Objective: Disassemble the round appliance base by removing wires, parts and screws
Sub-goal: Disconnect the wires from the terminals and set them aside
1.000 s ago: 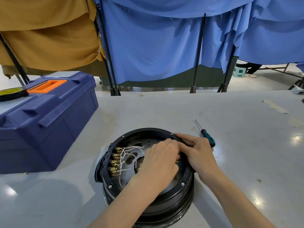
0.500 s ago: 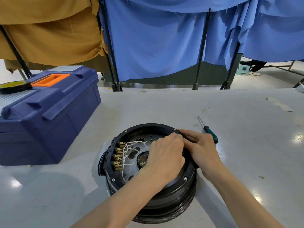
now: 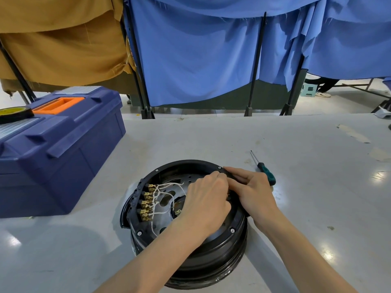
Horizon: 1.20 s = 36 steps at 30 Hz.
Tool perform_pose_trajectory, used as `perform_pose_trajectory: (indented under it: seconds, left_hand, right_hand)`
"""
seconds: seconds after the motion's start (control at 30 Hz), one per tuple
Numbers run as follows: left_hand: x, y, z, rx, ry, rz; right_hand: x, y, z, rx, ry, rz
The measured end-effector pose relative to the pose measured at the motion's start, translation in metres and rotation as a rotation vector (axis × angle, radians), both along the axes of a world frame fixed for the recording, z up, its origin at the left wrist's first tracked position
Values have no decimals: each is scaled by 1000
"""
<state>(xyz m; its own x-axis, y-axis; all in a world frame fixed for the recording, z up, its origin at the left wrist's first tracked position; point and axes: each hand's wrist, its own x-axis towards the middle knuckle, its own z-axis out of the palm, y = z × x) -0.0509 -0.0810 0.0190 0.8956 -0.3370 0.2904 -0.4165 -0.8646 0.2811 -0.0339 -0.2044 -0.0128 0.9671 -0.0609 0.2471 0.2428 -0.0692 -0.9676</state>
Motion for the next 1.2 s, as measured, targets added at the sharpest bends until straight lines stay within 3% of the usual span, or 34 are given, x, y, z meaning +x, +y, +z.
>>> perform_pose_trajectory:
  seconds: [1.2]
  left_hand:
    - [0,0,2,65,-7,2]
  right_hand:
    - [-3,1,8,12,10,30]
